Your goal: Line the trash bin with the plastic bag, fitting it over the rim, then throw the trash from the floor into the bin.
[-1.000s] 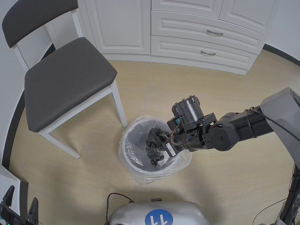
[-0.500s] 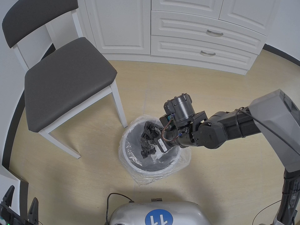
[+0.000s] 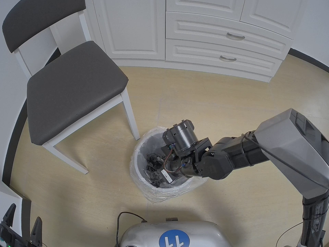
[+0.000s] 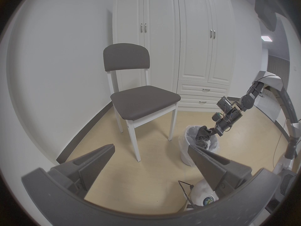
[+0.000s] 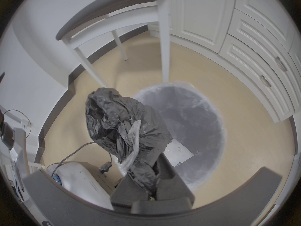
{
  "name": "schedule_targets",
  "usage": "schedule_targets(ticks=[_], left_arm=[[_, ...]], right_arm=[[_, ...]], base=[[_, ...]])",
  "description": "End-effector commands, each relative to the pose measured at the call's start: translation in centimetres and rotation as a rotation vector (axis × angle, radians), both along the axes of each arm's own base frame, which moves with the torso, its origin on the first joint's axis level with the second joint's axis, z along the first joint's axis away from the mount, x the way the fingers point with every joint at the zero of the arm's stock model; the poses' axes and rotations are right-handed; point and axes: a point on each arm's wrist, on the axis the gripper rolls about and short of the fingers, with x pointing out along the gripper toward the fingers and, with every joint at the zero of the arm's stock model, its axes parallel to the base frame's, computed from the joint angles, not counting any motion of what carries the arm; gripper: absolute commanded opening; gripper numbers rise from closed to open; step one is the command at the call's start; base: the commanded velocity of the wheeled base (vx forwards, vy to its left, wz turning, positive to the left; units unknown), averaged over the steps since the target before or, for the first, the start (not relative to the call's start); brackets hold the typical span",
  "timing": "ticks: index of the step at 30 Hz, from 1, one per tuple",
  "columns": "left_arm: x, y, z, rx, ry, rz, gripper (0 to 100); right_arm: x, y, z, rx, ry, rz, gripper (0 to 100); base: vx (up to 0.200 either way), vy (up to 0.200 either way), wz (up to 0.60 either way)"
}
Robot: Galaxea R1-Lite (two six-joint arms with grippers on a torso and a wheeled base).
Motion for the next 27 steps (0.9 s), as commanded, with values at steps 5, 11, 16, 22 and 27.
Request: schedule_targets(ticks=[5,11,16,22,27], left_arm=[[0.0,0.0,-0.4,0.000,-0.004,0.001,100],[0.0,0.0,-0.4,0.000,-0.004,0.000,100],[0.0,0.0,-0.4,0.000,-0.004,0.000,100],[0.0,0.0,-0.4,0.000,-0.004,0.000,100],[0.0,0.0,-0.4,0.000,-0.004,0.000,100]], right_arm=[[0.2,0.4,1.0,0.032,-0.026,-0.012,0],[2.4,-1.7,0.4,0.024,-0.018,-0.079,0],[3.7,-1.8,-1.7,0.006,0.007,-0.102,0],[5.0,-1.7,-2.6,0.016,0.004,-0.124,0],[5.4,-2.1,-3.4,-0.002,0.014,-0.129,0]], base=[[0.000,0.000,0.00],[0.000,0.000,0.00],[0.000,0.000,0.00],[0.000,0.000,0.00],[0.000,0.000,0.00]])
